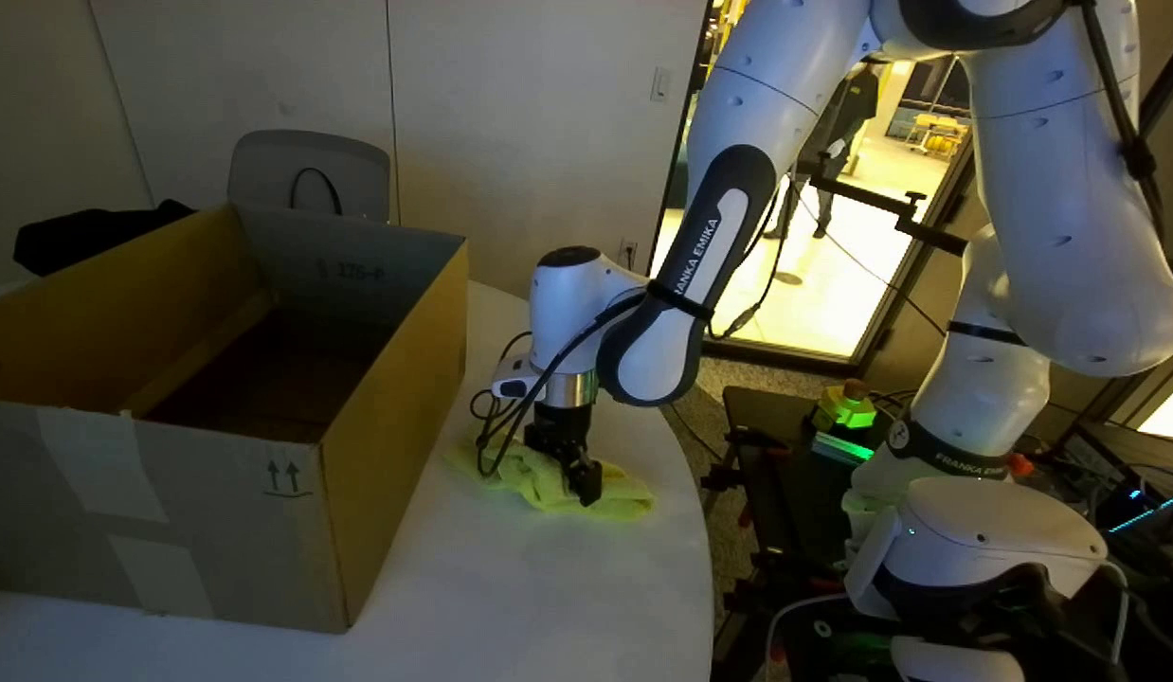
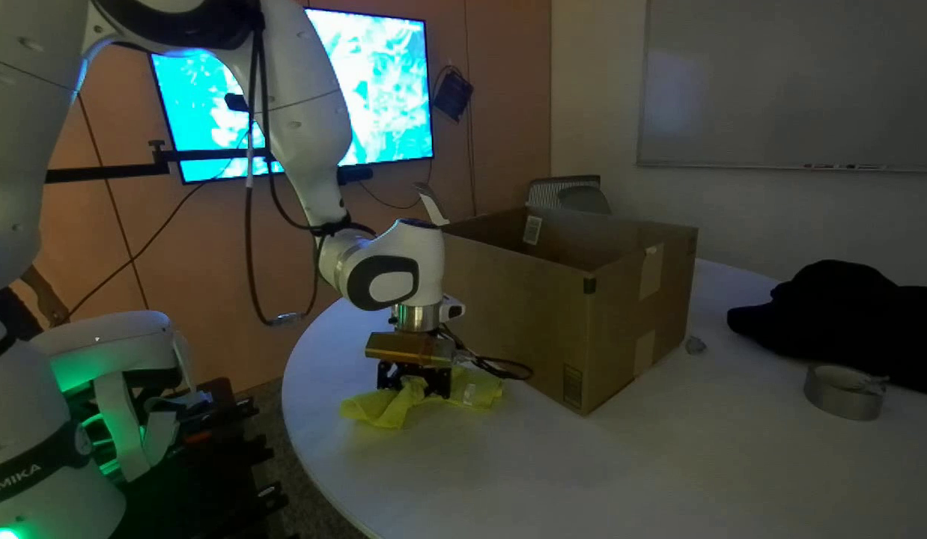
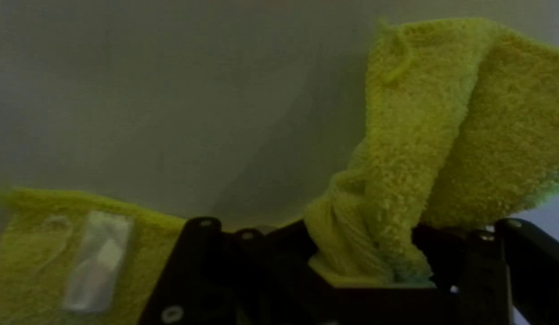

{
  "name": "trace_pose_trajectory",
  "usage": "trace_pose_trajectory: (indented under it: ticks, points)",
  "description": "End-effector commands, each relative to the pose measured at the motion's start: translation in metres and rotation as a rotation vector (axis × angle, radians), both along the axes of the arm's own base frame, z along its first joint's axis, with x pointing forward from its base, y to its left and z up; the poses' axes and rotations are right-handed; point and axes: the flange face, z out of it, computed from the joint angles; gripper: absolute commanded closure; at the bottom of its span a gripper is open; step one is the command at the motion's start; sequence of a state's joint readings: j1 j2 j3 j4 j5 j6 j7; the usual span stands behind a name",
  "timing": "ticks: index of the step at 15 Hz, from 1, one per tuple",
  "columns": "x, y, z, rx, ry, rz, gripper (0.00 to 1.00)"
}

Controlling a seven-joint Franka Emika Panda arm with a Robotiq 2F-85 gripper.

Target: Put the marker in the towel, fold the towel, and then put the folded towel in the box

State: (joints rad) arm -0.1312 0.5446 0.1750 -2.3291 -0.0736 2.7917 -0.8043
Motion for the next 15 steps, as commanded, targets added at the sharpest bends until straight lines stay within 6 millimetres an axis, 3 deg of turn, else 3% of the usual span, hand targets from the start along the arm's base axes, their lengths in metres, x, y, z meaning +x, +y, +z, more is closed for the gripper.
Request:
trace_pose_trajectory:
  ticks: [1, 7, 10, 15]
  points:
    - [-0.006, -0.022, 0.034, -0.001, -0.07, -0.057, 0.99]
    - [-0.007, -0.07, 0.105, -0.021, -0.236, -0.176, 0.97]
    - [0.005, -0.086, 0.159, -0.01, -0.319, -0.254, 0.97]
    - [0.042, -0.083, 0.262, 0.029, -0.458, -0.367, 0.97]
